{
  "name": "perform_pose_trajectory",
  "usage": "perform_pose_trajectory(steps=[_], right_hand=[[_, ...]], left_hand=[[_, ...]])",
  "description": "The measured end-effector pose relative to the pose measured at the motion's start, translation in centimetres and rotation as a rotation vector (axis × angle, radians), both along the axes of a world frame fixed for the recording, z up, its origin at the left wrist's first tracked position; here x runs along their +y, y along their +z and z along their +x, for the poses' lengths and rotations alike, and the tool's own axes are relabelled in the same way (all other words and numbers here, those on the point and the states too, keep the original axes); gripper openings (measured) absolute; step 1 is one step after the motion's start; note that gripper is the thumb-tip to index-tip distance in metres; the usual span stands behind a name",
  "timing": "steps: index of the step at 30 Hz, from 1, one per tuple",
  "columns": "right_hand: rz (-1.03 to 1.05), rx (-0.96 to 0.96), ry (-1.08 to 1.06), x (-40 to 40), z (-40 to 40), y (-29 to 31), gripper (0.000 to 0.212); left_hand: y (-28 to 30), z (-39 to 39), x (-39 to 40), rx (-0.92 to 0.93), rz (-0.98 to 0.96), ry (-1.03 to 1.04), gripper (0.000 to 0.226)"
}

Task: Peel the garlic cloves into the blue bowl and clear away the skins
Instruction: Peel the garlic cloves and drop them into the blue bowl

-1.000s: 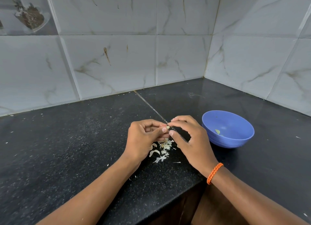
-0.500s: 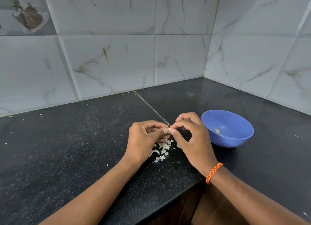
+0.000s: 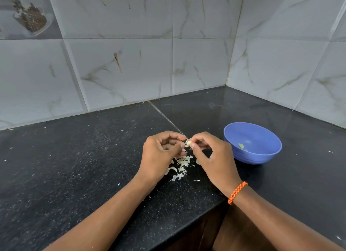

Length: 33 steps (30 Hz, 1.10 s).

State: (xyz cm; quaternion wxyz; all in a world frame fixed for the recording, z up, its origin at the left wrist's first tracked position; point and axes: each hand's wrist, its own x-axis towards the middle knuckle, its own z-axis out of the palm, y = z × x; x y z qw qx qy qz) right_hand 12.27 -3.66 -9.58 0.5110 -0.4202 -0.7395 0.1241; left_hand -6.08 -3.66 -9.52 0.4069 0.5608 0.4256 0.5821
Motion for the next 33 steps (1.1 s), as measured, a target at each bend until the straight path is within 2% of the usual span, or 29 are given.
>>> perform_pose_trajectory(steps=[6,11,15,20,25,29,33], right_hand=[[-0.023,0.092,0.049,-0.1,0.1,0.3,0.007],[-0.102,0.167,0.057,-0.1,0.1,0.4,0.007],[-0.035,0.08,-0.001,-0.2,0.0,0.5,0.011],[0.101,-0.224,-0.142,-0.5,0.2,2.2,0.007],[0.009,-0.166,-0.275,0.7,3.0,5.6,0.013],[-0.077,-0.104,-0.369,1.9,6.3,5.9,0.019],[-0.148,-0.124,-0.452,2.2,8.5,5.5,0.024]], left_hand=[[-0.1,-0.2,0.0,0.057,0.025,0.053,0.018],[-0.4,-0.5,0.3,0.226,0.087,0.109,0.032],[-0.2,-0.4,0.3,0.328,0.158,0.143,0.032],[-0.4,-0.5,0.4,0.386,0.16,0.167,0.021],[-0.5,-1.0,0.5,0.369,0.126,0.179,0.02],[-0.5,-1.2,0.6,0.381,0.126,0.187,0.023],[-0.1,-1.2,0.5,0.421,0.082,0.21,0.015]])
